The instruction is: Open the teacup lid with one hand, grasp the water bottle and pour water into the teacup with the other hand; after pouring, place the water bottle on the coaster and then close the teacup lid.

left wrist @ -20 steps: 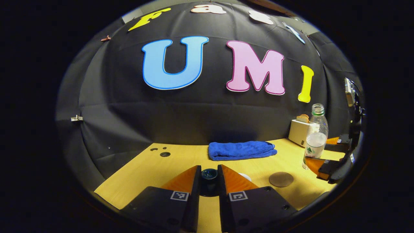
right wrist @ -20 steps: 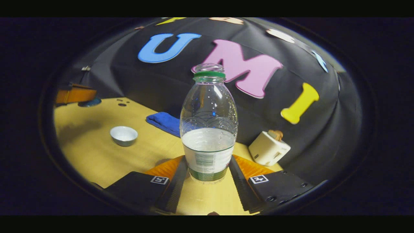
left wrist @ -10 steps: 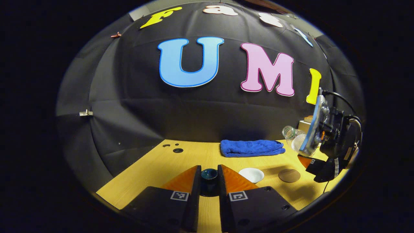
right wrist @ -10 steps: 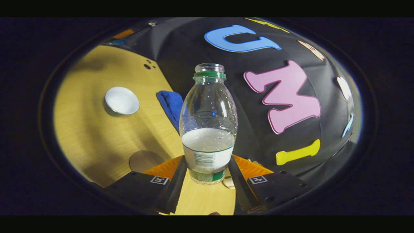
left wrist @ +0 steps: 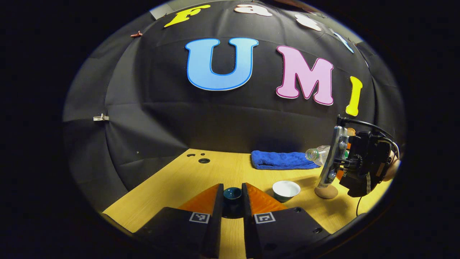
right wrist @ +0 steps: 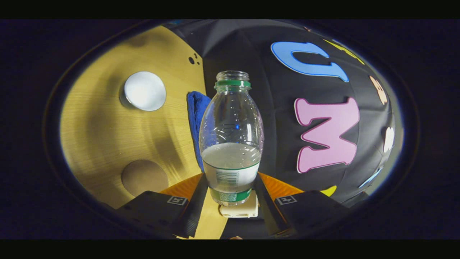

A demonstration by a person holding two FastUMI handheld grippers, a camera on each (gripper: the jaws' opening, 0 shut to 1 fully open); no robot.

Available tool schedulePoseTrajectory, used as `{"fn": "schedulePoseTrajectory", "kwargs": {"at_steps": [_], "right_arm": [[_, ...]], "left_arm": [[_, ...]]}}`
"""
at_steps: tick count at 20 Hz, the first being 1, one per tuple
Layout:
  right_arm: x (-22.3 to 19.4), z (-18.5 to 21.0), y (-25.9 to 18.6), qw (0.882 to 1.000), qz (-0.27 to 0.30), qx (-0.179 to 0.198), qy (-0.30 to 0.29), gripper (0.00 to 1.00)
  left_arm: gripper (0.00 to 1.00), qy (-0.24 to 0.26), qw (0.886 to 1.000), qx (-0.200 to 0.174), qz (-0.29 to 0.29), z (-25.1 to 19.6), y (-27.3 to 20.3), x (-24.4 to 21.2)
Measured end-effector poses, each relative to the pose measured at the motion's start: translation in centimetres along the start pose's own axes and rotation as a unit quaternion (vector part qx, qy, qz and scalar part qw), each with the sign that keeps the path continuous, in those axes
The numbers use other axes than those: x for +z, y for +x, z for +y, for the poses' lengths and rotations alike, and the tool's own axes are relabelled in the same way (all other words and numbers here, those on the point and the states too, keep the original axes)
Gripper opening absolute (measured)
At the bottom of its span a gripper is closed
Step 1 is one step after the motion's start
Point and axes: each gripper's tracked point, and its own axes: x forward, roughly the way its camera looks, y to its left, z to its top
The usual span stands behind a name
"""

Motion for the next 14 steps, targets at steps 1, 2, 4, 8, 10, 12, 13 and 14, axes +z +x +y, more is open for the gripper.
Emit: {"fn": "schedulePoseTrajectory", "kwargs": {"at_steps": [1, 2, 4, 8, 10, 12, 13, 14], "right_arm": [[0.2, 0.2, -0.1, 1.0, -0.002, -0.001, -0.012, 0.74], [0.3, 0.2, 0.0, 1.0, -0.003, 0.0, -0.023, 0.74], [0.3, 0.2, 0.3, 0.999, -0.003, -0.004, -0.046, 0.74], [0.6, 0.1, 1.1, 0.996, -0.009, -0.015, -0.092, 0.75], [0.5, 0.0, 1.3, 0.994, -0.01, -0.019, -0.108, 0.74], [0.6, -0.5, 1.4, 0.992, -0.011, -0.025, -0.125, 0.74], [0.6, -0.7, 1.6, 0.991, -0.014, -0.029, -0.133, 0.75], [0.6, -0.8, 1.7, 0.989, -0.015, -0.033, -0.14, 0.74]], "left_arm": [[0.31, -0.001, 1.0, 0.001, 0.001, 0.1, 0.0, -0.1], [0.27, -0.006, 1.0, 0.0, 0.002, 0.0, 0.1, -0.2], [0.3, -0.019, 1.0, -0.006, 0.006, -0.2, 0.1, -0.7], [0.31, -0.015, 1.0, -0.004, 0.009, 0.1, 0.3, -1.2], [0.3, -0.014, 1.0, -0.005, 0.007, -0.1, 0.3, -1.3], [0.3, -0.015, 1.0, -0.006, 0.006, -0.1, 0.4, -1.3], [0.31, -0.015, 1.0, -0.007, 0.006, -0.1, 0.4, -1.4], [0.3, -0.015, 1.0, -0.007, 0.008, -0.2, 0.3, -1.5]]}}
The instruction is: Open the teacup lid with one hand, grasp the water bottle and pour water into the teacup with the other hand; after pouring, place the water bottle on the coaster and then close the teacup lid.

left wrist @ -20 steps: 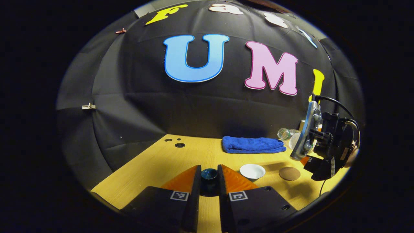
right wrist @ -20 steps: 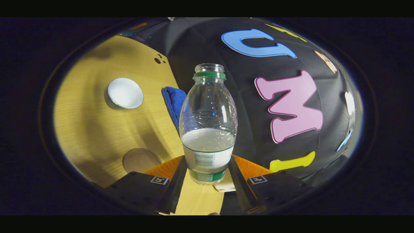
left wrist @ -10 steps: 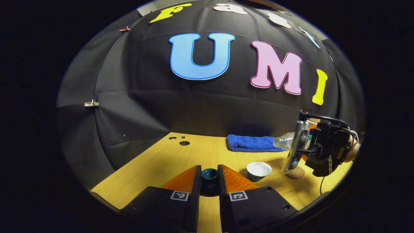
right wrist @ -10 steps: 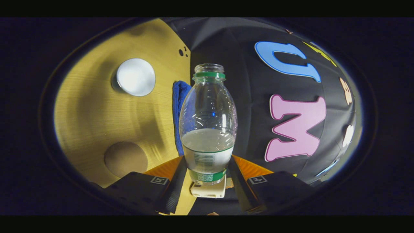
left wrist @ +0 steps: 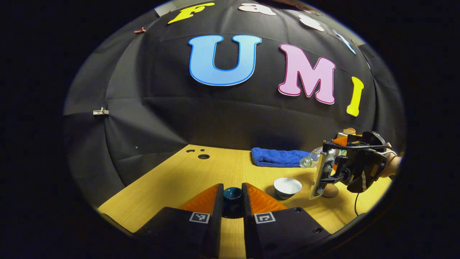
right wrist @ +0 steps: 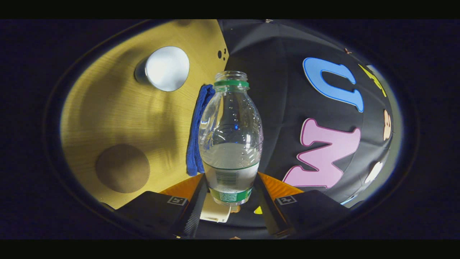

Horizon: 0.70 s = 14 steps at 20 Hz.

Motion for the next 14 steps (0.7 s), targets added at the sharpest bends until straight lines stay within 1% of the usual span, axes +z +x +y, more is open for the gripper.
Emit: {"fn": "schedulePoseTrajectory", "kwargs": {"at_steps": [1, 2, 3, 4, 5, 10, 11, 12, 14], "right_arm": [[0.16, 0.06, 0.0, 1.0, -0.002, -0.001, -0.004, 0.7], [0.24, 0.1, 0.14, 1.0, -0.003, -0.001, -0.006, 0.74], [0.31, 0.25, 0.31, 1.0, -0.003, -0.001, -0.012, 0.74], [0.32, 0.11, 0.26, 1.0, -0.003, -0.002, -0.018, 0.74], [0.36, 0.02, 0.21, 1.0, -0.003, -0.004, -0.025, 0.74], [0.5, -0.16, 0.17, 0.999, -0.005, -0.01, -0.041, 0.74], [0.41, -0.17, 0.21, 0.999, -0.005, -0.011, -0.042, 0.77], [0.44, -0.22, 0.38, 0.999, -0.004, -0.012, -0.043, 0.74], [0.42, -0.51, 0.34, 0.999, -0.004, -0.016, -0.048, 0.74]], "left_arm": [[0.3, 0.0, 1.0, 0.0, 0.001, -0.06, 0.04, -0.17], [0.3, -0.001, 1.0, 0.0, 0.001, -0.04, -0.06, -0.17], [0.27, -0.002, 1.0, 0.0, 0.001, -0.03, 0.03, -0.26], [0.27, -0.003, 1.0, 0.002, 0.0, 0.0, -0.03, -0.22], [0.3, -0.004, 1.0, 0.002, 0.0, 0.0, -0.04, -0.24], [0.31, -0.006, 1.0, 0.004, -0.002, 0.19, -0.18, -0.25], [0.3, -0.006, 1.0, 0.004, -0.001, 0.14, -0.26, -0.44], [0.3, -0.006, 1.0, 0.005, 0.0, 0.16, -0.28, -0.47], [0.3, -0.008, 1.0, 0.003, 0.001, 0.18, -0.4, -0.56]]}}
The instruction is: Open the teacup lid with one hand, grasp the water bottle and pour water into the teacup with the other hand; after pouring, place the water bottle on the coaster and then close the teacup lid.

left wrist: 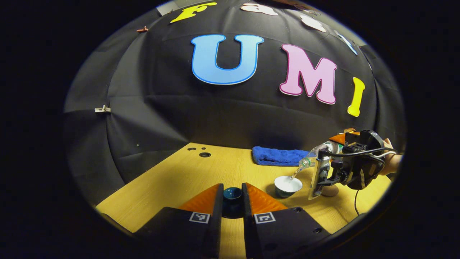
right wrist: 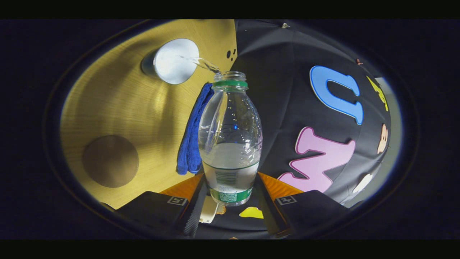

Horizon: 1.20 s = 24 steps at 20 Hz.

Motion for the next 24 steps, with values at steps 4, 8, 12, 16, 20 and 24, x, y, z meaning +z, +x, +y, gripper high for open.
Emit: {"fn": "schedulePoseTrajectory", "kwargs": {"at_steps": [4, 8, 12, 16, 20, 24], "right_arm": [[0.3, -0.3, 0.2, 1.0, -0.011, -0.012, -0.02, 0.74], [0.5, -0.5, 0.5, 0.999, -0.023, -0.021, -0.043, 0.74], [0.7, -0.6, 0.7, 0.998, -0.026, -0.026, -0.059, 0.74], [0.7, -0.9, 1.0, 0.996, -0.029, -0.037, -0.076, 0.74], [1.2, -1.2, 1.2, 0.993, -0.044, -0.05, -0.093, 0.74], [1.7, -2.4, 1.4, 0.987, -0.067, -0.069, -0.128, 0.74]], "left_arm": [[0.31, 0.001, 1.0, 0.001, 0.001, 0.1, 0.0, -0.1], [0.31, 0.0, 1.0, 0.003, 0.002, 0.3, -0.2, -0.3], [0.31, 0.006, 1.0, 0.005, 0.006, 0.4, -0.5, -0.7], [0.3, 0.006, 1.0, 0.004, 0.01, 0.3, -0.9, -1.0], [0.31, 0.005, 1.0, 0.004, 0.01, 0.4, -1.2, -1.0], [0.31, 0.013, 1.0, 0.003, 0.001, 0.3, -1.5, -0.5]]}}
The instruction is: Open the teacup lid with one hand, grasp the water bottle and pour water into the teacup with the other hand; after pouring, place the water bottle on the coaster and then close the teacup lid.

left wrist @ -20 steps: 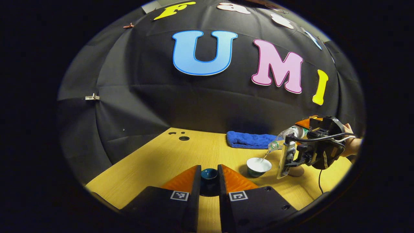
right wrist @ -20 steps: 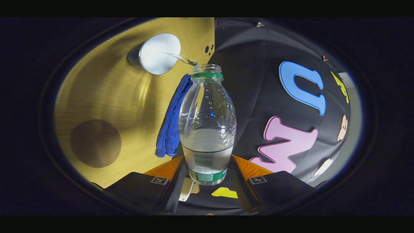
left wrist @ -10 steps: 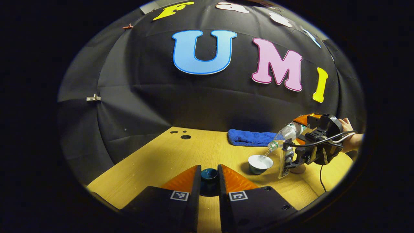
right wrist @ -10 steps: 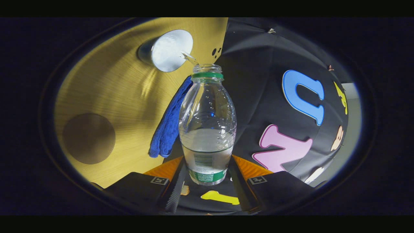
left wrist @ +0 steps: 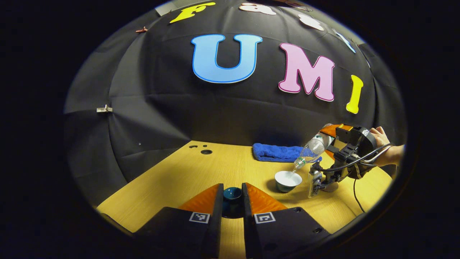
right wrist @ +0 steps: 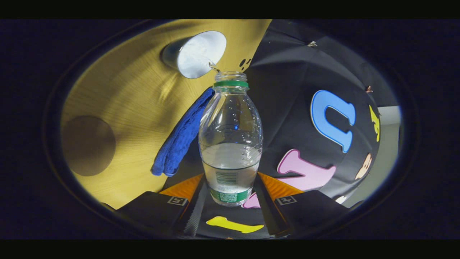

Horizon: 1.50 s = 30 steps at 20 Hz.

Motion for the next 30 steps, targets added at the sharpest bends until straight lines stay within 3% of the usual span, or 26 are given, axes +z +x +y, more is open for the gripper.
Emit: {"fn": "schedulePoseTrajectory", "kwargs": {"at_steps": [1, 9, 15, 20, 23, 26, 27, 30], "right_arm": [[0.1, -0.3, 0.0, 1.0, -0.002, -0.006, -0.005, 0.74], [2.0, -2.3, 0.2, 0.996, -0.031, -0.057, -0.055, 0.74], [1.8, -2.4, 0.4, 0.995, -0.035, -0.064, -0.066, 0.74], [1.9, -2.7, 0.5, 0.994, -0.042, -0.068, -0.07, 0.74], [1.7, -1.8, 0.4, 0.998, -0.034, -0.039, -0.042, 0.74], [1.4, 1.1, 0.2, 0.998, -0.023, 0.018, 0.047, 0.74], [1.5, 2.2, 0.0, 0.996, -0.017, 0.038, 0.081, 0.74], [2.5, 4.5, -1.0, 0.979, -0.013, 0.092, 0.182, 0.74]], "left_arm": [[0.27, 0.003, 1.0, 0.001, -0.003, 0.0, 0.0, 0.2], [0.3, 0.007, 1.0, -0.003, -0.007, -0.3, -0.4, 0.4], [0.27, 0.017, 1.0, 0.001, -0.009, 0.3, -0.6, 0.4], [0.31, 0.016, 1.0, 0.0, -0.009, 0.3, -0.5, 0.4], [0.31, 0.014, 1.0, -0.001, -0.009, 0.1, -0.4, 0.4], [0.27, 0.011, 1.0, -0.003, -0.007, -0.2, -0.3, 0.4], [0.3, 0.01, 1.0, -0.003, -0.007, -0.4, -0.3, 0.3], [0.27, 0.005, 1.0, -0.003, -0.006, -0.7, -0.2, 0.5]]}}
